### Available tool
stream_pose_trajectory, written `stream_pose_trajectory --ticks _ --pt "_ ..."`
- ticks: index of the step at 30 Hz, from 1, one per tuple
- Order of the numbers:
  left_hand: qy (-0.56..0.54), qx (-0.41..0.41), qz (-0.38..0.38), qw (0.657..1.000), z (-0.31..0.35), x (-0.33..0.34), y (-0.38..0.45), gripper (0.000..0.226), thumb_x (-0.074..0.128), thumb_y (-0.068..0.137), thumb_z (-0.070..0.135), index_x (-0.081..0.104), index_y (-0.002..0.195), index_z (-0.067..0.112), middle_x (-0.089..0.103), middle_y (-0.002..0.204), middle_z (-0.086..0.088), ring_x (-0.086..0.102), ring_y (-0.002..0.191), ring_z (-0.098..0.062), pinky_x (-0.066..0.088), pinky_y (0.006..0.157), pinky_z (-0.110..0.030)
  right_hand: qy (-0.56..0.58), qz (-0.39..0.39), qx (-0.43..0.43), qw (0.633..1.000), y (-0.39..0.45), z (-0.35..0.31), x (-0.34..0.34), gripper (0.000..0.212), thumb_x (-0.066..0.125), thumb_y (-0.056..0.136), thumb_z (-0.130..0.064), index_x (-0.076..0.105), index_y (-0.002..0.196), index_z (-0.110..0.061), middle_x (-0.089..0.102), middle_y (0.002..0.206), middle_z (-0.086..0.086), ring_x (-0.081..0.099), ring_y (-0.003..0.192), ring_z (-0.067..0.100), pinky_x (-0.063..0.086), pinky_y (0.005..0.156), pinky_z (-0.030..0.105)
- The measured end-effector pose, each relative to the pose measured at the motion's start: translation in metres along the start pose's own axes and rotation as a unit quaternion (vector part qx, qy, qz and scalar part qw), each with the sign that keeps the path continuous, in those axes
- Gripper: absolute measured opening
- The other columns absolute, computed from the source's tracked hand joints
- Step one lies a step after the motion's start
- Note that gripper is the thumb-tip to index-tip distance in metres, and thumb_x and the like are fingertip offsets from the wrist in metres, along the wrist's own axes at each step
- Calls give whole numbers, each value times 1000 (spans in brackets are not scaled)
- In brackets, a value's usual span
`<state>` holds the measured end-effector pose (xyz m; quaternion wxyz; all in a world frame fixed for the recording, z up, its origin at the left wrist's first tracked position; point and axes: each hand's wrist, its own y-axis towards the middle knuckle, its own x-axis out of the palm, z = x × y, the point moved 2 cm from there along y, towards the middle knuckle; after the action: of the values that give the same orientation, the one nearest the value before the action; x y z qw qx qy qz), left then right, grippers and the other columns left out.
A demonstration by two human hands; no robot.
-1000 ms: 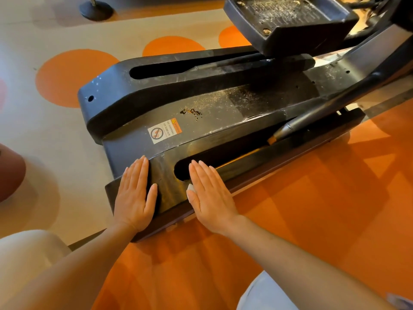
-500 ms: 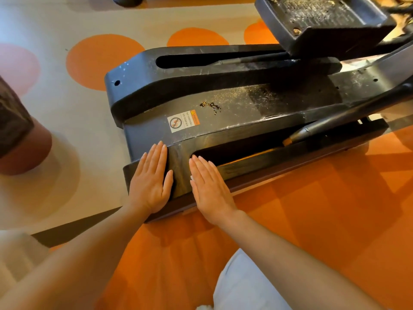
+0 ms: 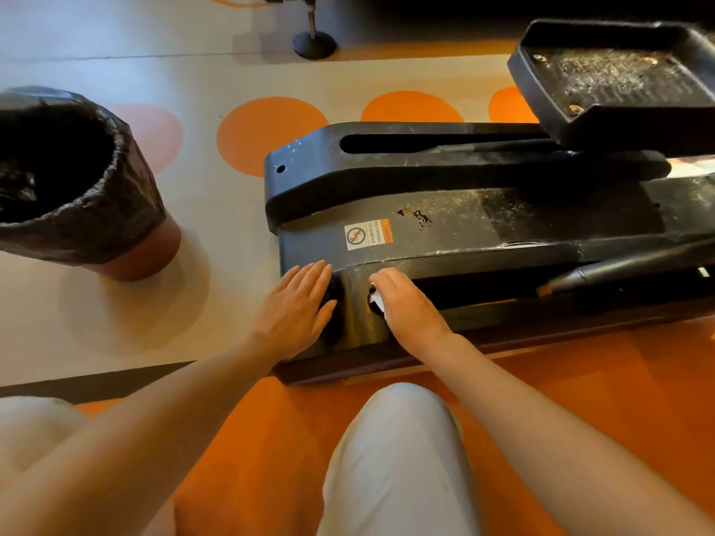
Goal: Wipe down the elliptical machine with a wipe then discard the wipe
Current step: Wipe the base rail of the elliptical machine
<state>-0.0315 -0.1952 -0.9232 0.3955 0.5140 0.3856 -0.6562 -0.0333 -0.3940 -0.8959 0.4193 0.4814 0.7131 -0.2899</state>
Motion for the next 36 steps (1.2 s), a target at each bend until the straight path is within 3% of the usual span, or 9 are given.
stream_pose_trajectory --ticks 6,10,14,21,25,30,36 --pt "24 12 -6 1000 5 -29 16 68 18 98 50 42 148 10 43 152 -9 38 142 -27 23 119 -37 -3 -24 -15 1000 32 3 -24 37 46 96 4 49 132 1 50 131 19 45 124 31 37 104 35" --pt "48 44 9 998 -4 -43 39 60 26 100 44 55 135 5 57 137 -14 53 128 -31 36 112 -42 8 -28 -8 1000 61 7 -29 32 53 93 2 53 125 0 52 121 18 48 113 32 42 95 39" --pt "56 37 34 997 -31 -49 63 45 38 105 37 58 129 5 59 133 -15 55 124 -31 35 112 -42 -9 -16 5 1000 96 8 -30 32 49 96 -1 52 128 -4 51 124 15 48 116 29 40 96 37" --pt "68 68 12 995 -86 -34 96 44 35 104 39 59 123 8 62 122 -11 59 109 -27 43 102 -38 -39 -31 49 998 157 1 -11 32 48 94 6 52 125 -3 50 118 13 47 107 26 29 80 23" --pt "53 85 44 994 -100 -18 109 49 36 99 40 67 113 5 68 115 -15 67 102 -31 51 95 -42 -44 -40 68 996 182 7 3 37 53 91 8 52 126 -3 51 120 13 49 109 27 38 84 28" --pt "15 77 104 992 -123 -2 124 57 30 99 39 60 131 2 60 135 -17 57 125 -35 38 109 -48 -58 -44 51 996 194 17 15 36 49 94 8 52 127 -3 51 122 12 48 110 26 42 89 33" --pt "13 72 158 985 -148 10 151 58 35 99 36 43 144 -2 44 149 -21 44 136 -36 21 114 -44 -87 -9 -96 992 210 25 30 26 57 91 6 60 116 3 60 111 18 58 99 31 50 87 36"
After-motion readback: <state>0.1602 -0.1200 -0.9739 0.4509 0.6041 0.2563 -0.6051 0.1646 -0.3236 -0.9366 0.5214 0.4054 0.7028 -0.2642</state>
